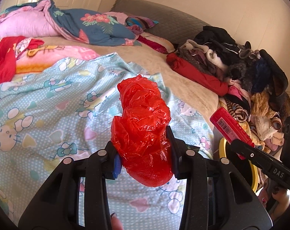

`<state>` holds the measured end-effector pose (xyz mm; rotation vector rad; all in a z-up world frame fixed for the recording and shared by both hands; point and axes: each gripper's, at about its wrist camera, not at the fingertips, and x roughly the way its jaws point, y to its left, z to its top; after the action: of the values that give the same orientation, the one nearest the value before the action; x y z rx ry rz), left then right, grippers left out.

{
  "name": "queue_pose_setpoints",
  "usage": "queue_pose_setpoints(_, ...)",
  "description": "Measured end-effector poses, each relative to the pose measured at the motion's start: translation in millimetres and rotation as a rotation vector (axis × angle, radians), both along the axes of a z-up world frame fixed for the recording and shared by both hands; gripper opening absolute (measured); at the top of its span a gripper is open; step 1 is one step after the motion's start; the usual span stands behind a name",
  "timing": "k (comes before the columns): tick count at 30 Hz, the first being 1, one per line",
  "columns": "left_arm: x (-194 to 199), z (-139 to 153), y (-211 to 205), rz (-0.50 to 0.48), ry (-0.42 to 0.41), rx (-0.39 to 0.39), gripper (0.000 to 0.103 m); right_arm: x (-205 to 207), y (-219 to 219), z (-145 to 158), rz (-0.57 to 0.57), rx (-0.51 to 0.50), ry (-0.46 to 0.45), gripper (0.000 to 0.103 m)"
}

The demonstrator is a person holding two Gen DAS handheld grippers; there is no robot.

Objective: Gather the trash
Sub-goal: 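Carry the red bag and red tube in both grippers over the bin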

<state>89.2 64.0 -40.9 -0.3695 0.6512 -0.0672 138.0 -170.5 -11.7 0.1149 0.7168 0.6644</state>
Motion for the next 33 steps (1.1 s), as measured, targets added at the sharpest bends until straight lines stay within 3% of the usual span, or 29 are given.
queue_pose_setpoints(18, -10, 26, -42, -0.071, -0.049, 0.027, 0.031, -16, -39, 22, -0.058, 0.047, -0.048, 0.029)
queue_pose_setpoints(33, -16, 31, -72, -0.148, -0.062, 0.037, 0.031, -25, -68, 26, -0.116, 0.057, -0.054, 0.029)
